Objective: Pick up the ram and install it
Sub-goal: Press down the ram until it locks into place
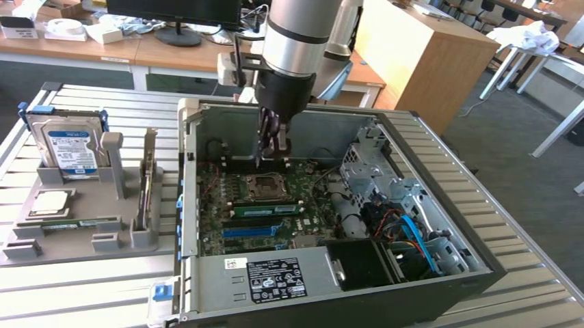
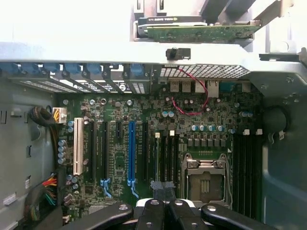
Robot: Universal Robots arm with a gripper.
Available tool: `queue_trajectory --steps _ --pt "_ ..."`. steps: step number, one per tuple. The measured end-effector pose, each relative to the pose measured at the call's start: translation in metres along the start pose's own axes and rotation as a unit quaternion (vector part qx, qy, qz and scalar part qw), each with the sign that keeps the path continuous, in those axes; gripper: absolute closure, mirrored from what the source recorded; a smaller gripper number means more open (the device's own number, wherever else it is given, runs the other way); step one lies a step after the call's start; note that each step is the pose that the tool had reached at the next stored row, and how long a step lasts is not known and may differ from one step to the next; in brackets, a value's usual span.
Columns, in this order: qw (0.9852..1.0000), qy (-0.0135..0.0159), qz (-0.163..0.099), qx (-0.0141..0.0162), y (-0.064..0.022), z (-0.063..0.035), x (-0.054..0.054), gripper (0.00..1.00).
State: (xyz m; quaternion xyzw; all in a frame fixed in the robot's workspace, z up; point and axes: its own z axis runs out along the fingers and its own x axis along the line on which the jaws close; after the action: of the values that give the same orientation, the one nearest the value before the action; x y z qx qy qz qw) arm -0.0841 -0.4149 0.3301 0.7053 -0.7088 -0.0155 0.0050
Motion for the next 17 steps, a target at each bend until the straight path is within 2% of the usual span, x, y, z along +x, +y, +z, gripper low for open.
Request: queue_trajectory --steps 17 --pt "1.0000 -0.0001 0.000 -0.0032 -0.0273 -0.0007 0.000 0.90"
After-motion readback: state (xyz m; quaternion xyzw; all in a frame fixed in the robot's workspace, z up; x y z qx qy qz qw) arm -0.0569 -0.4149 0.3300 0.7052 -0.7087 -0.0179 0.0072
